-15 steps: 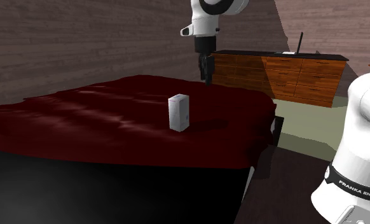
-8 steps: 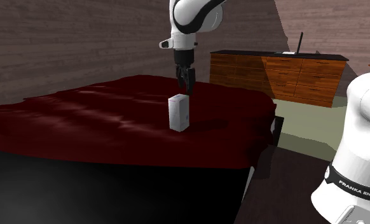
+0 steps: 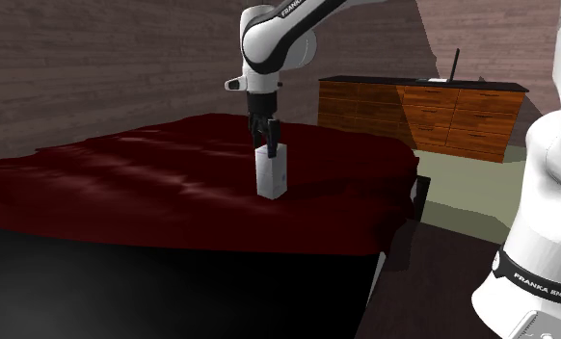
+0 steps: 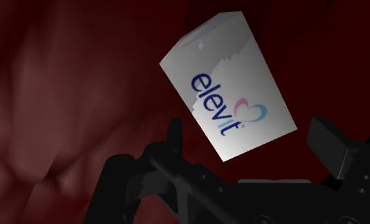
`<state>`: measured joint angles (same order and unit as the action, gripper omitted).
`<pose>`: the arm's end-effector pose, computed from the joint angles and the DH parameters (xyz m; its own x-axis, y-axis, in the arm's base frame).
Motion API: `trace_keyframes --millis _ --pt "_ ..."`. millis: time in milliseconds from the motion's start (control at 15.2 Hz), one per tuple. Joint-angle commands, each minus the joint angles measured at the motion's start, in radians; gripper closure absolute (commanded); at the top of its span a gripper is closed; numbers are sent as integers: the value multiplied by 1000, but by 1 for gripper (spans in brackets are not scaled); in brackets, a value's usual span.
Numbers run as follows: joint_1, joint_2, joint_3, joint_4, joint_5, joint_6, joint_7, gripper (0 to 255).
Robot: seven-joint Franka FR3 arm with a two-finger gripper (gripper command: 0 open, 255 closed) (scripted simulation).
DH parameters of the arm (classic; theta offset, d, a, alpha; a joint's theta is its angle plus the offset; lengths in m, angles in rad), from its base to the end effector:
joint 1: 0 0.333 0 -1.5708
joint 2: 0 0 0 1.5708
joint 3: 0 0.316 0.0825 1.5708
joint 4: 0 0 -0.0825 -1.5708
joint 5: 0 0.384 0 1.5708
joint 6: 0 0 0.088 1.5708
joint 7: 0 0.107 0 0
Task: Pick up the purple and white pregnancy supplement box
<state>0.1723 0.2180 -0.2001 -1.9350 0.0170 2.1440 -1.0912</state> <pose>0.6018 -0.0114 0.3761 0.4900 0.8713 -0.0276 0.8717 -0.4899 0.0093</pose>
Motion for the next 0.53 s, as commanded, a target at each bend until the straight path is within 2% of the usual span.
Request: trace_keyframes --millis 0,198,264,462 --pt "-1 14 1 -9 3 24 -2 0" --pt "-1 24 2 -18 6 42 -3 0" --pt "-1 25 2 -17 6 42 -3 255" --pt "-1 25 2 -18 6 43 -3 255"
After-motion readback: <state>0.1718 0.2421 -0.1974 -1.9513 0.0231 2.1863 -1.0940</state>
